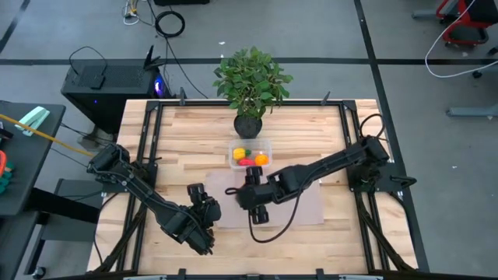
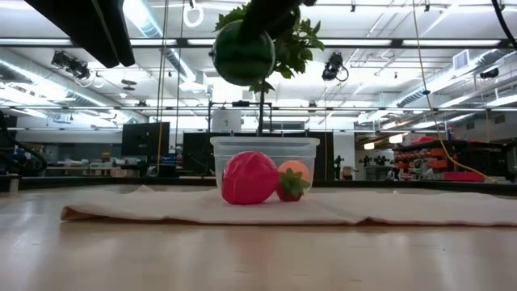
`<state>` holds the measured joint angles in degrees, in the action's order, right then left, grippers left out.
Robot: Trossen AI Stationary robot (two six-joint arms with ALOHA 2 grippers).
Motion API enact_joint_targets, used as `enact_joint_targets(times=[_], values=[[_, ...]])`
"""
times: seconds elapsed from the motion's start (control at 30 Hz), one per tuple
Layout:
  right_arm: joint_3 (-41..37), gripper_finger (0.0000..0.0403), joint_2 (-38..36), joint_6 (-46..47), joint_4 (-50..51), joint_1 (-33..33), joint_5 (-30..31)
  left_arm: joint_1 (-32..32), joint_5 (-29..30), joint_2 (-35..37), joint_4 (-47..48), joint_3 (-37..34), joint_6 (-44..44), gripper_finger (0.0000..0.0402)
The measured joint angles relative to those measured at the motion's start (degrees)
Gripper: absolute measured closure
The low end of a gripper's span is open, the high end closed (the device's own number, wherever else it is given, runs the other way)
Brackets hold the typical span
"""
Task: Pick and placing Produce into tupperware
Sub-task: Put the watermelon into the transparent bin
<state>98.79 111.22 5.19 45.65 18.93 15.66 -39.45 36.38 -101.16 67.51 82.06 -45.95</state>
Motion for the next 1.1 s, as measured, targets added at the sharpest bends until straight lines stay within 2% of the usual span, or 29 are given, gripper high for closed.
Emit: enact_joint_targets(times=[0.17,0.33,0.6,1.1], values=[[4.16,0.0109,-0.02,-0.92,4.32,-2.05,3.01,-0.01,0.0,0.0,0.02,0.0,0.0,0.0171],[3.75,0.0109,0.0,1.25,6.49,-5.69,6.1,0.0,0.0,0.0,0.02,0.0,0.0,0.0171],[2.57,0.0109,0.02,13.29,9.8,-12.33,15.48,-0.01,-0.01,0.0,0.02,0.0,-1.56,0.0171],[1.07,0.0109,0.02,43.35,15.67,-19.18,16.59,-0.01,0.0,0.0,0.04,0.0,-1.42,0.0171]])
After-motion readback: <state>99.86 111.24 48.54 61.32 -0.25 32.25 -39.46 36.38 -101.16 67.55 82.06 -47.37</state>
